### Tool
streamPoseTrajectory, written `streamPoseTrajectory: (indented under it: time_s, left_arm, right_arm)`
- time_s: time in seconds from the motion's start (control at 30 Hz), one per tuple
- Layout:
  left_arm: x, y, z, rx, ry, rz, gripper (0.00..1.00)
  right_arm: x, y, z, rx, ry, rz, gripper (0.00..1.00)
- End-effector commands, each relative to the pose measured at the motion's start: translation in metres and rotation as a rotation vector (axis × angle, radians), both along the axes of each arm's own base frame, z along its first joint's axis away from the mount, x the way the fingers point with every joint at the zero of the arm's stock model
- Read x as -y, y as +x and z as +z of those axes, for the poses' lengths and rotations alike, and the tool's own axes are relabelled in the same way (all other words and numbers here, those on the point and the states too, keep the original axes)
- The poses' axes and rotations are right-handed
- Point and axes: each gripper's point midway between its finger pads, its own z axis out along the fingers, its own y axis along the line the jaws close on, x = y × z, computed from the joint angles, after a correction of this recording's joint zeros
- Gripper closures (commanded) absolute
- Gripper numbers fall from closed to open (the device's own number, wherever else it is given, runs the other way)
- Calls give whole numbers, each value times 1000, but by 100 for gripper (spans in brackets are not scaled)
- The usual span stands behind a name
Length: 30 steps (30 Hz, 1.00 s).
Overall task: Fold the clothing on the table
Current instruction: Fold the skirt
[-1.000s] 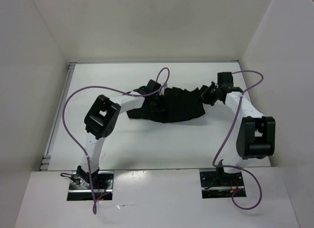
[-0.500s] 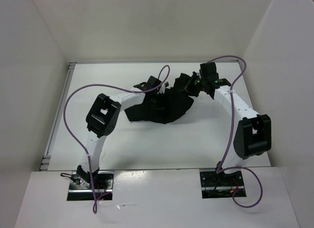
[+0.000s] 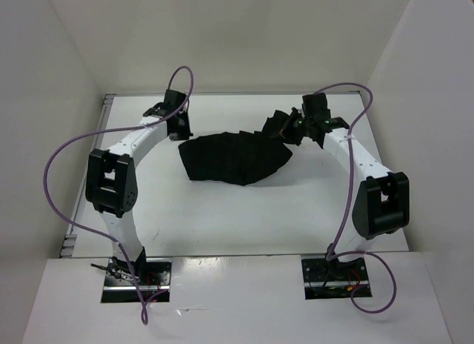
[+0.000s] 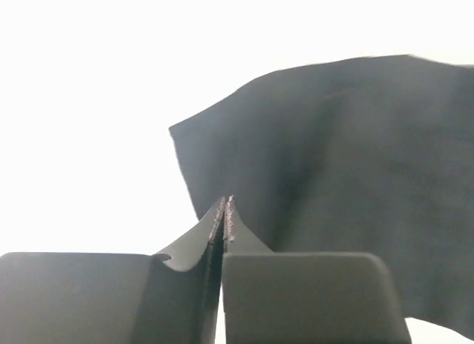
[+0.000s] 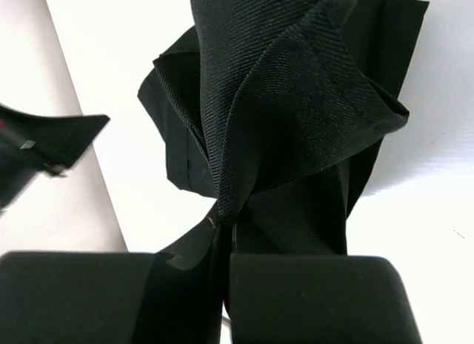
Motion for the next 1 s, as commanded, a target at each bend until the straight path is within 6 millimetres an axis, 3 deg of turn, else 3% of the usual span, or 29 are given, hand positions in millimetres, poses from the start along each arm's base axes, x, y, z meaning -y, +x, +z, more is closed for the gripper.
streamPoseTrajectory:
  time_s: [0.0, 0.2, 0.3, 0.37, 0.53, 0.63, 0.73, 0.93, 0.97]
  left_arm:
    - [-43, -35, -58, -176, 190, 98, 100]
    - [-44, -44, -99, -262, 208, 100, 100]
    - [-34, -47, -110, -286, 181, 80, 100]
    - [-22, -49, -117, -300, 148, 48, 100]
    - [44, -57, -125, -314, 27, -115, 100]
    - [70, -59, -122, -304, 10, -175, 100]
    - [82, -62, -118, -306, -23, -197, 100]
    - [80, -62, -113, -287, 0, -191, 100]
    - [76, -66, -111, -292, 12, -185, 100]
  right_arm:
    - [0, 11, 20, 53, -6, 6, 100]
    - [0, 12, 23, 54, -6, 6, 100]
    - [-2, 12, 27, 62, 3, 14, 100]
    - [-8, 11, 32, 71, 12, 31, 100]
    - [-34, 11, 43, 97, 20, 87, 100]
    - [-67, 6, 44, 101, 25, 160, 100]
    - [-97, 8, 41, 102, 34, 219, 100]
    - [-173, 0, 21, 85, 43, 355, 100]
    - [-182, 1, 2, 47, 36, 363, 100]
